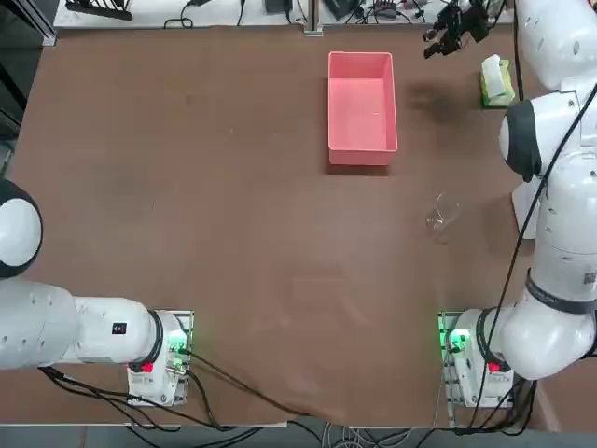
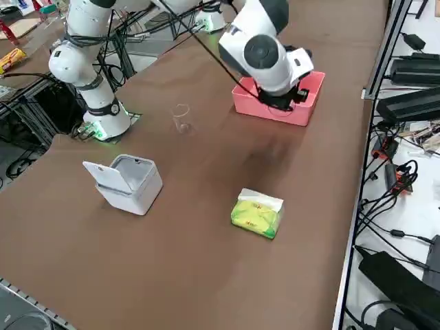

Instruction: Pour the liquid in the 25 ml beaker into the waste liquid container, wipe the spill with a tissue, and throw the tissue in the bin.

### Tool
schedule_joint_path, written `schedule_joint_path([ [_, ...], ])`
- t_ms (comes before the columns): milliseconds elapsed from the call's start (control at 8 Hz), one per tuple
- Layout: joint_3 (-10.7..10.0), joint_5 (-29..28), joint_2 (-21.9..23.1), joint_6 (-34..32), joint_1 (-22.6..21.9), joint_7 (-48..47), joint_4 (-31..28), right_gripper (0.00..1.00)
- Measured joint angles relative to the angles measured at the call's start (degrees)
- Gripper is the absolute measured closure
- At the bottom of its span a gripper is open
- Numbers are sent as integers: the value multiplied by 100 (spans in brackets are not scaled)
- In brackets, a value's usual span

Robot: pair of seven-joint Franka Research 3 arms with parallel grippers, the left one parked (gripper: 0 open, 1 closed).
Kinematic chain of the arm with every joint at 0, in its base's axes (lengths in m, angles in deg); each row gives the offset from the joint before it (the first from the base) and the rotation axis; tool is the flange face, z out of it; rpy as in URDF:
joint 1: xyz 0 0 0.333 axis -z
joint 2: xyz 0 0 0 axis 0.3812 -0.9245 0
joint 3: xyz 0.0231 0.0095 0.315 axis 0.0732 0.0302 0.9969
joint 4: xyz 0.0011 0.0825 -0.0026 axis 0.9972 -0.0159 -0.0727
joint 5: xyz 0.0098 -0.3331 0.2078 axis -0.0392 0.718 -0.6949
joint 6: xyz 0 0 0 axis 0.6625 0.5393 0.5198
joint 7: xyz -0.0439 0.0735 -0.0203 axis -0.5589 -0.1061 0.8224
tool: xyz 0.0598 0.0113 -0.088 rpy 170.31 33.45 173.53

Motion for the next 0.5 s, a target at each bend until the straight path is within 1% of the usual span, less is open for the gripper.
schedule_joint_path([
  [250,1,-393,-23,-14,134,677,-443,51],
  [500,0,-527,-35,-211,338,1296,-760,51],
])
